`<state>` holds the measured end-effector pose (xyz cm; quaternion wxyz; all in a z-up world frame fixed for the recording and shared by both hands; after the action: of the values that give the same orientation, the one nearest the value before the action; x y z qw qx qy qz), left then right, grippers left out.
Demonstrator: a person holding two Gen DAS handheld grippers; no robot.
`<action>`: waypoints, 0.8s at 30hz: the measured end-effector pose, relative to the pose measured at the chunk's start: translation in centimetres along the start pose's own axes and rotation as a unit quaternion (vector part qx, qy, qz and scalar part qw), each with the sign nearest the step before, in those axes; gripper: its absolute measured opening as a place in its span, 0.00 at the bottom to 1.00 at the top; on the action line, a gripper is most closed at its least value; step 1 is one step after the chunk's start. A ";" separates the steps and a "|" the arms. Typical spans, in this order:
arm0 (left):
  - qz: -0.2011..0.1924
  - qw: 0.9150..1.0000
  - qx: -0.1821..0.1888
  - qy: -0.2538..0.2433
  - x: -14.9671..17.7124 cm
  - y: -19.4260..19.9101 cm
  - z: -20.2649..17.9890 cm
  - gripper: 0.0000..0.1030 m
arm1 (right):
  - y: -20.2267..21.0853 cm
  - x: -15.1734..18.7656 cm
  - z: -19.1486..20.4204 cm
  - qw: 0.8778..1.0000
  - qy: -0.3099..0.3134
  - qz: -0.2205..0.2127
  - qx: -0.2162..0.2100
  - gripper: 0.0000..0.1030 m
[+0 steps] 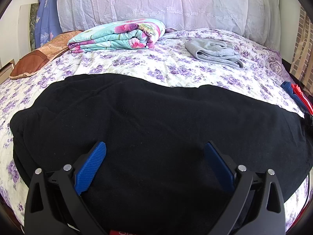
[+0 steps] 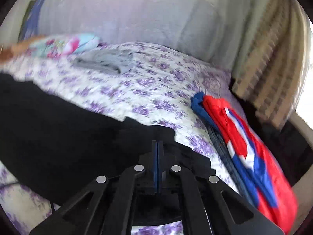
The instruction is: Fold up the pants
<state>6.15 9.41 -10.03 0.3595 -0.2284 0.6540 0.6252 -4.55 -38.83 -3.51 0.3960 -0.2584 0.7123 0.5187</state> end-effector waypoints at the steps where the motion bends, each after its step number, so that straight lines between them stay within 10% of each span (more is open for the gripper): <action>1: 0.000 1.000 0.000 0.000 0.0 0.0 0.0 0.95 | -0.3 -0.2 -3.2 0.996 -0.083 0.016 -0.023 0.00; 4: 0.000 1.000 0.000 0.000 0.0 0.0 0.0 0.95 | -1.4 1.7 -10.1 0.970 -0.235 0.055 -0.036 0.01; 8: 0.004 1.000 -0.004 -0.002 -0.1 -0.1 -0.1 0.95 | 0.2 3.3 -12.3 0.956 -0.286 0.038 -0.048 0.05; 11: 0.008 1.000 -0.011 -0.004 -0.1 -0.2 -0.3 0.95 | 2.9 1.8 -5.7 0.989 -0.127 -0.002 -0.080 0.05; 13: 0.009 1.000 -0.014 -0.005 -0.1 -0.2 -0.4 0.95 | 3.4 1.9 -0.5 0.997 0.008 -0.007 -0.073 0.40; 15: 0.008 1.000 -0.013 -0.003 -0.1 -0.2 -0.3 0.95 | 3.6 3.1 4.3 0.988 0.147 -0.030 -0.038 0.48; 20: 0.007 1.000 -0.012 -0.001 -0.1 -0.2 -0.3 0.95 | 0.6 4.4 7.8 0.973 0.232 0.001 -0.003 0.40; 24: 0.006 1.000 -0.011 -0.001 -0.1 -0.2 -0.3 0.95 | -0.3 3.6 7.0 0.976 0.215 0.008 0.012 0.05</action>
<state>6.32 9.03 -10.10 0.3536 -0.2277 0.6480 0.6350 -4.24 -32.17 -7.64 0.2325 -0.3536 0.7892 0.4451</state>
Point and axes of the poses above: each gripper's, at about its wrist camera, not at the fingertips, and y roughly against the way its jaws point, z to its left, x to its underside, the point moved 3 cm from there along -y, roughly the way its jaws point, and after that the axes turned 6 degrees about -y, right-handed, at the moved point
